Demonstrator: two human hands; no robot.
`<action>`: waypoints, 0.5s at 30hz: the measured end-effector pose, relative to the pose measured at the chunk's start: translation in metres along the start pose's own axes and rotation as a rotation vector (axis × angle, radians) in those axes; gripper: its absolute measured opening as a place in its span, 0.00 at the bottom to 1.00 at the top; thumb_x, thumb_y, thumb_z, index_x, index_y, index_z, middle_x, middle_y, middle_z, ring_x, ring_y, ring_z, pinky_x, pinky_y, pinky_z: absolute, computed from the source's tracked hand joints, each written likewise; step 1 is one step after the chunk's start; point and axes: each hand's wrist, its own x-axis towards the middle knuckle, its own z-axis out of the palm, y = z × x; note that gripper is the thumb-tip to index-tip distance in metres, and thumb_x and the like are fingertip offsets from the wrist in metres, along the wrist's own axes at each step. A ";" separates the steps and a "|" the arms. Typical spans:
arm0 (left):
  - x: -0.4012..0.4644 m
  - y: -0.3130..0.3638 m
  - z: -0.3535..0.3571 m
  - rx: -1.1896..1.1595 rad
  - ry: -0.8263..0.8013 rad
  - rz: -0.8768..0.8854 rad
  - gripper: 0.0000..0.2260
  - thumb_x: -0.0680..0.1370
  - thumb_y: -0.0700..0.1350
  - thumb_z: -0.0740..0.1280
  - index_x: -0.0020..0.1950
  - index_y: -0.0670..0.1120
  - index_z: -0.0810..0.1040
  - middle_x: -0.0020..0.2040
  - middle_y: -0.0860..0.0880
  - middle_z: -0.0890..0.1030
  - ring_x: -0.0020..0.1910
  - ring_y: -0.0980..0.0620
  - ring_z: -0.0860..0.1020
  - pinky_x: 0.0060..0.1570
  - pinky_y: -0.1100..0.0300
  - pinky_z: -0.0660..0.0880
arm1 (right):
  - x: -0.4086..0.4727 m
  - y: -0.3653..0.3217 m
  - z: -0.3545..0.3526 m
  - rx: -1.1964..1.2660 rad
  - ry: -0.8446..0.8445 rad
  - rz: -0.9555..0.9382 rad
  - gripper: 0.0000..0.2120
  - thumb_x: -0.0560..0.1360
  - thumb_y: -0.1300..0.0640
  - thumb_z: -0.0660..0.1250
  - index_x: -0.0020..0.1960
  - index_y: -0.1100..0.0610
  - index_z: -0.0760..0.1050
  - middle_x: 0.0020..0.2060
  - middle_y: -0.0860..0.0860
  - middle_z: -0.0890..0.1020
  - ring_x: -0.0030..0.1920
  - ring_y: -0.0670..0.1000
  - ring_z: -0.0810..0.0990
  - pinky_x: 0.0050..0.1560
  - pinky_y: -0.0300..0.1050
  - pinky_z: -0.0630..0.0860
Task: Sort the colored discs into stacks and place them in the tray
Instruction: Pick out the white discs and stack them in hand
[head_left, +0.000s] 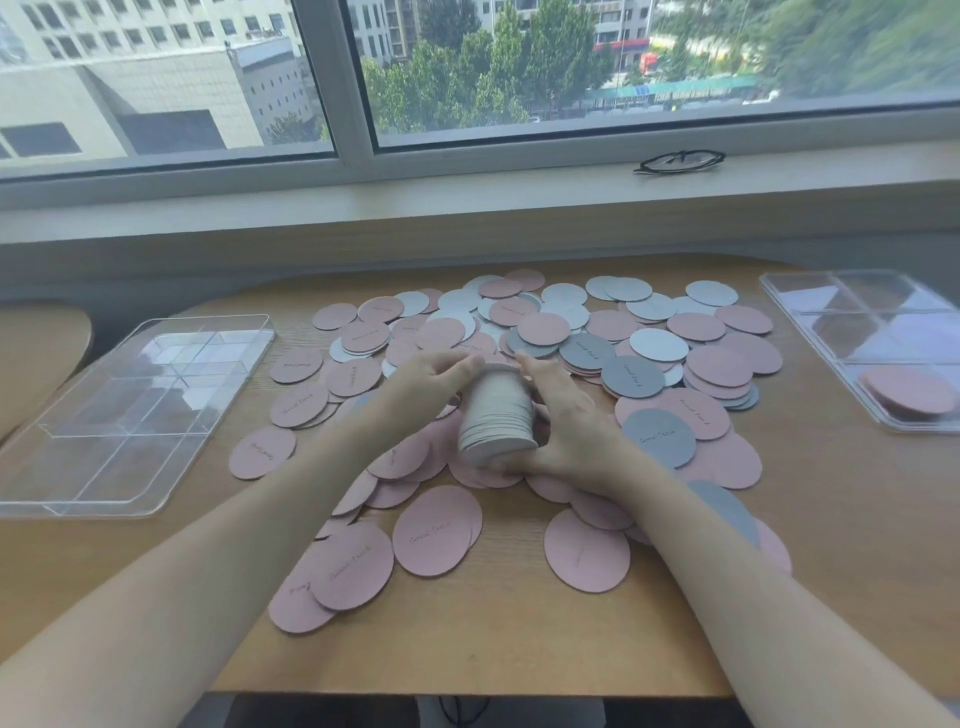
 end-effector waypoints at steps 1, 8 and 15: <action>0.001 -0.001 0.003 -0.001 -0.005 -0.002 0.14 0.84 0.52 0.60 0.52 0.48 0.83 0.47 0.45 0.84 0.42 0.57 0.79 0.49 0.55 0.77 | 0.000 -0.001 0.000 -0.025 0.002 -0.005 0.58 0.59 0.33 0.76 0.80 0.47 0.52 0.72 0.44 0.64 0.71 0.45 0.65 0.69 0.45 0.67; -0.015 0.000 0.021 -0.048 -0.053 -0.061 0.27 0.80 0.65 0.48 0.54 0.49 0.81 0.53 0.51 0.82 0.50 0.61 0.79 0.55 0.63 0.73 | 0.001 -0.005 -0.001 -0.160 -0.036 -0.021 0.52 0.67 0.36 0.75 0.80 0.51 0.51 0.75 0.45 0.63 0.71 0.44 0.61 0.63 0.34 0.57; -0.033 -0.020 0.012 0.059 -0.174 0.136 0.50 0.63 0.84 0.49 0.80 0.61 0.49 0.78 0.64 0.52 0.75 0.69 0.53 0.68 0.71 0.53 | -0.003 -0.011 -0.002 -0.243 -0.080 0.012 0.53 0.71 0.34 0.70 0.81 0.52 0.43 0.79 0.48 0.56 0.77 0.50 0.56 0.69 0.43 0.59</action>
